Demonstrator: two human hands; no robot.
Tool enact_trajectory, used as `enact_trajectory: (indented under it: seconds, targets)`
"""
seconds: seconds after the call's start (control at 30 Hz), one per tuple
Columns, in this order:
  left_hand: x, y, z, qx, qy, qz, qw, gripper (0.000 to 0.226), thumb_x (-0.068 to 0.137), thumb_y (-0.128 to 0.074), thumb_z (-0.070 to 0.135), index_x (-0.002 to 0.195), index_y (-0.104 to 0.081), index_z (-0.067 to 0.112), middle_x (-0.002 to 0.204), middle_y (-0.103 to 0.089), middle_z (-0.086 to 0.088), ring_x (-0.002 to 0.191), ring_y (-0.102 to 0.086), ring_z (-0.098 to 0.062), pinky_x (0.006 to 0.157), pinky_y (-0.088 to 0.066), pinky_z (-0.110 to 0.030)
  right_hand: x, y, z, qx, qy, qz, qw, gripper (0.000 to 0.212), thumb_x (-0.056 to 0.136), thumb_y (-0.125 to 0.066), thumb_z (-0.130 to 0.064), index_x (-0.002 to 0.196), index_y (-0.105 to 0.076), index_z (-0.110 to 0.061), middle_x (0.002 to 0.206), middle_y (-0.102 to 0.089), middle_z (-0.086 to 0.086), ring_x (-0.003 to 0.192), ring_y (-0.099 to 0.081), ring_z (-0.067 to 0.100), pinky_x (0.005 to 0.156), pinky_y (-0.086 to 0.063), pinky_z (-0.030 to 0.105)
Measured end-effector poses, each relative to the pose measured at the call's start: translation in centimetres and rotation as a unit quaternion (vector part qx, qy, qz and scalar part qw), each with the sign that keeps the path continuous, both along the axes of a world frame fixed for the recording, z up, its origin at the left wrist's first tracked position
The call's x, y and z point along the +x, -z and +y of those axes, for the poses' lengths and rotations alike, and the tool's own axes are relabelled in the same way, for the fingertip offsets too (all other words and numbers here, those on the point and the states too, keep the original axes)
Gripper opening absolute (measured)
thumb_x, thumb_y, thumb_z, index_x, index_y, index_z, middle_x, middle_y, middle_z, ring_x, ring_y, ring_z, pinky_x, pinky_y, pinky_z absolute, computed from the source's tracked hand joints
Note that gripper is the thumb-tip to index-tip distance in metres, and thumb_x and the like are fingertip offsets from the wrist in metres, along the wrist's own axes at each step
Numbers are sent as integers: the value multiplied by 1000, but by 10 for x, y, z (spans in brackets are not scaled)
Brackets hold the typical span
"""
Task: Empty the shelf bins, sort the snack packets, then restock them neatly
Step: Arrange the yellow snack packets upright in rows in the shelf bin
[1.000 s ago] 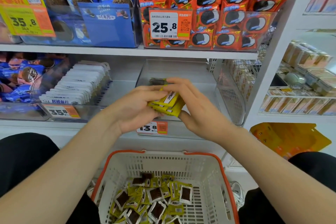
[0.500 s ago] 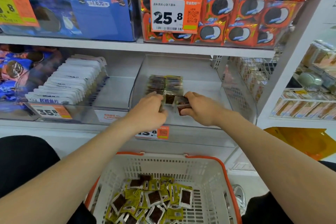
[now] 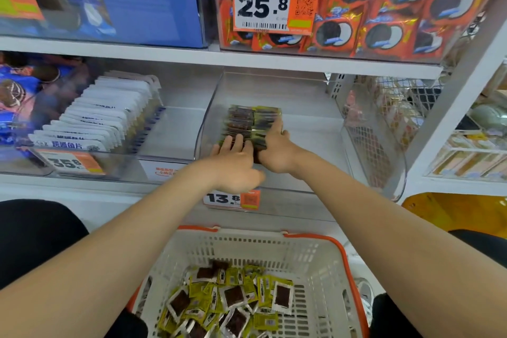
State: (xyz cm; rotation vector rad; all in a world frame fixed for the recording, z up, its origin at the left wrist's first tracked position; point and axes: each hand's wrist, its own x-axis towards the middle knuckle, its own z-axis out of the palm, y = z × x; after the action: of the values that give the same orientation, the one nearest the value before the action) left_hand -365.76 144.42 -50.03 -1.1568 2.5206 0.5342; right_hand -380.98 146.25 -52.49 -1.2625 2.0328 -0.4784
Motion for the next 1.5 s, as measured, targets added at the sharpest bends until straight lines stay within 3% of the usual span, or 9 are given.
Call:
enact_trajectory:
  seconds: [0.2, 0.27, 0.37, 0.43, 0.5, 0.63, 0.83, 1.13, 1.5]
  targets:
    - [-4, -6, -2, 13, 0, 4, 1000, 89, 105, -42, 39, 163, 18, 9, 170, 24, -15, 158, 22, -31, 128, 7, -48, -6, 1, -2, -26, 113, -109, 987, 109, 89, -56, -17, 159, 27, -11, 167, -22, 20, 148, -33, 38, 120, -37, 44]
    - [-6, -3, -5, 11, -20, 26, 999, 85, 105, -43, 38, 165, 9, 8, 171, 20, -17, 159, 19, -32, 129, 6, -49, -9, 6, -3, -15, 139, -65, 988, 90, 85, -60, -20, 161, -14, -7, 152, -45, 23, 133, -51, 39, 105, -50, 42]
    - [-5, -1, -5, -20, -74, 136, 988, 63, 104, -52, 24, 157, -27, 0, 168, -14, -23, 155, -18, -43, 125, -21, -45, -15, 9, 1, -55, 132, -72, 987, 19, 90, -68, -16, 106, -64, -8, 104, -70, 16, 88, -65, 27, 72, -55, 35]
    - [-1, -6, 4, -87, -86, 197, 973, 33, 99, -57, 7, 130, -48, -1, 142, -37, -21, 117, -53, -38, 99, -42, -37, -22, 11, 3, -80, 145, -78, 983, 15, 89, -77, -18, 94, -66, -9, 92, -69, 11, 84, -66, 25, 75, -60, 34]
    - [3, -15, 15, -155, -82, 184, 967, 16, 94, -58, -6, 105, -52, 4, 117, -44, -15, 89, -48, -28, 80, -41, -36, -29, 9, 5, -72, 168, -98, 978, 35, 84, -86, -27, 105, -67, -5, 100, -72, 12, 91, -71, 24, 79, -65, 38]
    - [7, -28, 28, -196, -69, 131, 969, 28, 94, -50, -12, 83, -40, 11, 77, -34, -5, 72, -38, -26, 70, -36, -38, -31, -6, 14, -4, 169, -61, 984, 51, 83, -85, -48, 105, -67, -5, 90, -71, 9, 66, -64, 16, 46, -47, 23]
    - [8, -16, 11, -134, -20, 107, 985, 26, 91, -46, -14, 81, -43, 10, 80, -42, -9, 83, -55, -36, 59, -34, -35, -17, -11, 18, -42, 170, -182, 968, 23, 94, -76, -15, 92, -53, -12, 93, -64, 9, 86, -68, 25, 73, -64, 32]
    - [5, -9, 6, -141, 8, 107, 984, 21, 90, -52, -10, 97, -59, 8, 106, -47, -10, 85, -48, -27, 73, -40, -38, -12, -9, 17, -4, 74, -98, 992, 10, 102, -48, -14, 102, -56, -9, 89, -51, 12, 74, -48, 26, 61, -46, 30]
    - [-5, -9, -9, -156, 57, 63, 984, 35, 92, -53, -11, 71, -45, 17, 79, -51, -4, 69, -49, -19, 64, -45, -38, -19, -14, 24, -25, 48, -79, 995, 10, 93, -72, -21, 95, -64, -17, 94, -66, 9, 82, -65, 26, 79, -58, 33]
